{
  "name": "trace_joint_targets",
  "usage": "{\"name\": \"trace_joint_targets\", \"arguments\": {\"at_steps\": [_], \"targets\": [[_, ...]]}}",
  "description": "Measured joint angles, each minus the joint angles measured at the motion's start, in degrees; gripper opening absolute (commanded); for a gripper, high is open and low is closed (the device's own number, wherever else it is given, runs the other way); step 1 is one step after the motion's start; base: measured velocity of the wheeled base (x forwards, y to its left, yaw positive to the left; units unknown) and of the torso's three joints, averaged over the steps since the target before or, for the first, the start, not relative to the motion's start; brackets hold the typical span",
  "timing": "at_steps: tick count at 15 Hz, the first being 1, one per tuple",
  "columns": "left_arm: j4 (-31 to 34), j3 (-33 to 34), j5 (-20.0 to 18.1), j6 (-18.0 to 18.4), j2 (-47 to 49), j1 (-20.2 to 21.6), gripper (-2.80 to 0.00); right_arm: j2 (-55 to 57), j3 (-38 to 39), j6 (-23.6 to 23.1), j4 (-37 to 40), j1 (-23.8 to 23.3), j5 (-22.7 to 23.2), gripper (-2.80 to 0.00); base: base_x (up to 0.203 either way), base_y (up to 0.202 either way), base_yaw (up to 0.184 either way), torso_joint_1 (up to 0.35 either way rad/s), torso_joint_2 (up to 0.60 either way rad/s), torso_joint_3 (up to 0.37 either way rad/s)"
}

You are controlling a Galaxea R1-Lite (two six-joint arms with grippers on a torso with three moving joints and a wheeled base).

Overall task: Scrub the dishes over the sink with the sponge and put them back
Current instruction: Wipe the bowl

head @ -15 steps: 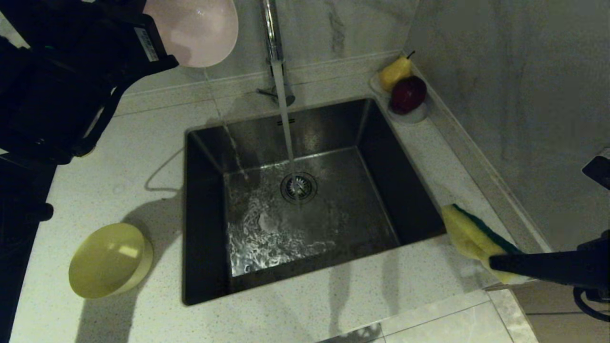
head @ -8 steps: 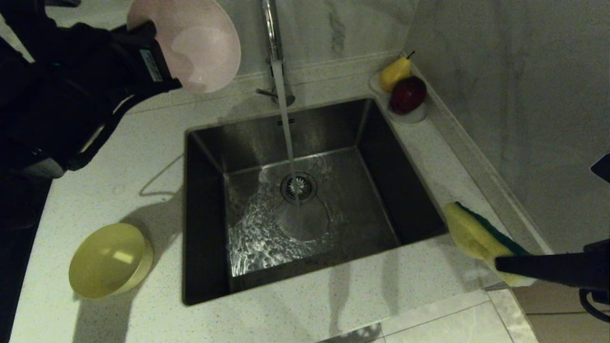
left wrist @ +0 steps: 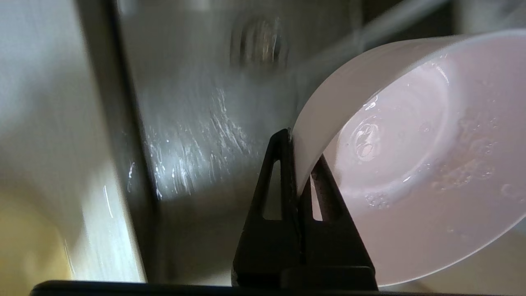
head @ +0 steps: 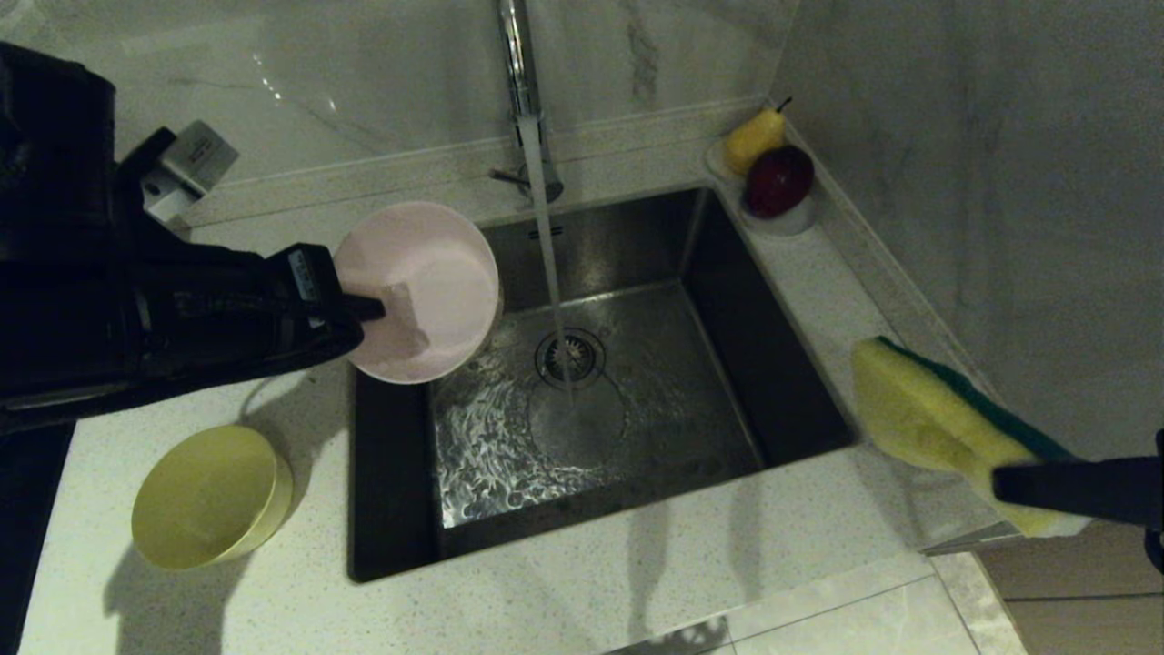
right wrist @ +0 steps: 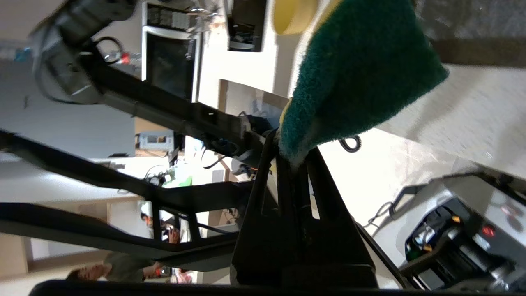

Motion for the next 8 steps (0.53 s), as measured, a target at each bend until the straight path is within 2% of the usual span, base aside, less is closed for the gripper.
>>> {"name": "trace_joint_targets", "arguments": {"at_steps": [3,8], "targets": [[6.4,2.33,-0.63,-3.11,-0.6,-3.58,-2.8,2.72,-4.66,-0.03,-0.08,3.49,-0.15,-2.8,0.0,0.0,0.0,0.0,0.0,0.0],[6.61,5.27,0.74,-3.6,-0.63,-6.27,-2.8,10.25,-8.23,-0.34,-0.05,13.49,-1.82,-2.8,0.0,0.0,0.0,0.0,0.0,0.0]]}}
